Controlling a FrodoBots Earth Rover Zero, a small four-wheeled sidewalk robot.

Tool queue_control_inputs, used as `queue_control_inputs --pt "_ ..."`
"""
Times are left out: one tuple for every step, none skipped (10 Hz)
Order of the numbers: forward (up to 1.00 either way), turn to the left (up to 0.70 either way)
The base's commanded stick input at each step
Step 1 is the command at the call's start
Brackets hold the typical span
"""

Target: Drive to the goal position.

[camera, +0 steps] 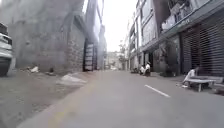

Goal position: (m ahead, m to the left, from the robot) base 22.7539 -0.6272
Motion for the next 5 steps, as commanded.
queue_control_inputs --pt "1.00 0.06" --pt "1.00 0.06" --pt "1.00 0.06" --pt "1.00 0.06" --pt "1.00 0.06"
